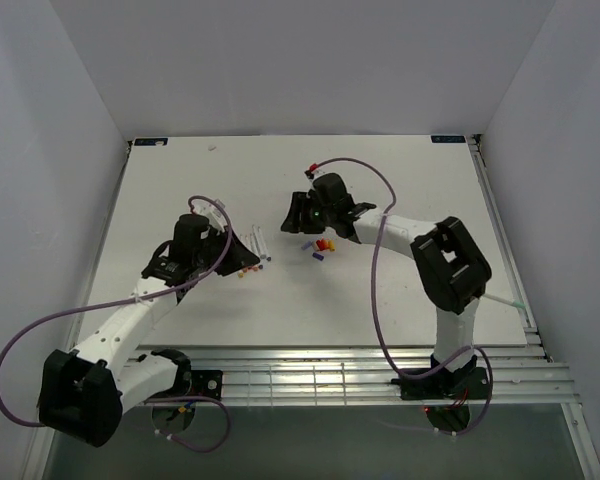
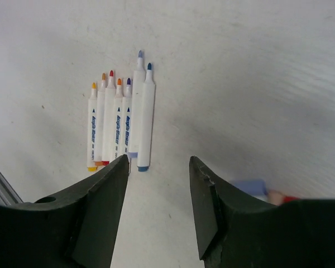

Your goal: Open the pen caps

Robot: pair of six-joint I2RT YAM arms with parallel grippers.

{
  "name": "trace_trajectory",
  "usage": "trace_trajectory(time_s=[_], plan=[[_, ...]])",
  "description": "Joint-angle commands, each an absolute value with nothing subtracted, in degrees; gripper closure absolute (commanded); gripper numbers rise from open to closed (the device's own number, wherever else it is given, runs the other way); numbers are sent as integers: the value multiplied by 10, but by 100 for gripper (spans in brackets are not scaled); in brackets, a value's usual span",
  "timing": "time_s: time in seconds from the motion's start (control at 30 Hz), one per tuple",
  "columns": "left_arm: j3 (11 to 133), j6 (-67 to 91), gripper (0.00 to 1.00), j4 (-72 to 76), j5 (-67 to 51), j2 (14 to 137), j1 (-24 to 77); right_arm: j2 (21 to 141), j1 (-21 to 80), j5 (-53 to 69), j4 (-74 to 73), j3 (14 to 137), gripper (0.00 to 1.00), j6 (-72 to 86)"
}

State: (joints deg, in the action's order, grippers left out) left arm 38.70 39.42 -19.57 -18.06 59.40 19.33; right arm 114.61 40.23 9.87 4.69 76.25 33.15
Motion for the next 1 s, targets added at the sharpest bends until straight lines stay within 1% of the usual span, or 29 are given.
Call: trace_trajectory(time_s=[0.0, 0.17, 0.23, 0.33, 0.37, 0.4, 0.43, 0.57, 0.63, 0.73, 0.77, 0.83, 0.87, 0.97], plan=[[395, 395, 100, -134, -241, 623, 199, 1030, 353, 82, 38, 718, 46, 312], [444, 403, 99, -114, -230, 758, 244, 907, 300, 33, -50, 626, 42, 289], [474, 407, 99, -105, -222, 794, 264, 871, 279, 7, -68, 598, 37, 287], [506, 414, 99, -91, -219, 857, 282, 808, 241, 2, -86, 539, 29, 285], [514, 415, 99, -90, -213, 870, 287, 778, 231, -1, -89, 525, 24, 283], [524, 415, 98, -90, -208, 897, 295, 765, 212, -19, -93, 499, 4, 287], [539, 414, 98, -89, -203, 911, 299, 751, 201, -20, -94, 485, 10, 292], [572, 417, 96, -84, -196, 975, 309, 700, 146, 12, -91, 434, 10, 292], [582, 419, 93, -83, -190, 1002, 317, 695, 117, 38, -97, 420, 10, 295], [598, 423, 91, -80, -185, 1033, 324, 692, 96, 53, -111, 417, 10, 288], [602, 423, 87, -81, -184, 1040, 326, 688, 94, 51, -112, 416, 10, 287], [610, 425, 84, -81, -182, 1051, 328, 683, 88, 49, -118, 415, 10, 288], [611, 426, 79, -79, -179, 1057, 329, 678, 86, 49, -119, 414, 10, 290], [616, 426, 70, -80, -175, 1067, 330, 674, 77, 52, -120, 411, 10, 305]])
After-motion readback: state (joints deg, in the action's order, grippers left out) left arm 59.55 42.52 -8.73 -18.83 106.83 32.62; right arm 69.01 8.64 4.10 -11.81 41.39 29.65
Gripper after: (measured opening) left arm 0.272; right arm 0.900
